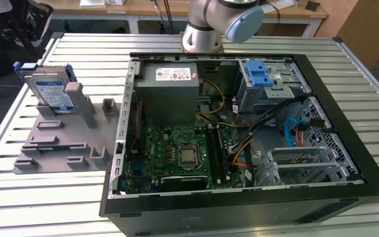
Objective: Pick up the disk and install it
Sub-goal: 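Reach for the disk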
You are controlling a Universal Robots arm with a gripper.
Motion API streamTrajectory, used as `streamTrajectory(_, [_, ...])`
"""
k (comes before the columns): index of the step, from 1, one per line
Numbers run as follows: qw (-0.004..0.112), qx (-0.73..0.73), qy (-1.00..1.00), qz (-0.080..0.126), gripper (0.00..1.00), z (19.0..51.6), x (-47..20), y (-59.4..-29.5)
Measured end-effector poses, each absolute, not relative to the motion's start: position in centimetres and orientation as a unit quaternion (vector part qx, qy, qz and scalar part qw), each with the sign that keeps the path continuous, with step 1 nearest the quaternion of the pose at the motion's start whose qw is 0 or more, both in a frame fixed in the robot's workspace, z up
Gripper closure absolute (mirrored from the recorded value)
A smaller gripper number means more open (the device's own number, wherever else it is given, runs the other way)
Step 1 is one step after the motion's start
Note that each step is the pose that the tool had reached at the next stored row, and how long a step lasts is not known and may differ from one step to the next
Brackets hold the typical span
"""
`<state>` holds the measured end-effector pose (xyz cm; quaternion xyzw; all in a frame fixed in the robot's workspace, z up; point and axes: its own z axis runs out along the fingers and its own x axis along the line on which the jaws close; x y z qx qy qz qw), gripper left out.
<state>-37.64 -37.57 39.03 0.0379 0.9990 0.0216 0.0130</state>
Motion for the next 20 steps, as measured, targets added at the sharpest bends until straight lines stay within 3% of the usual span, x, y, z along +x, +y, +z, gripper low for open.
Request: streamTrajectory(20, [0.013,0.038,0.999,0.022,0.89,38.8,-40.9,-36.1])
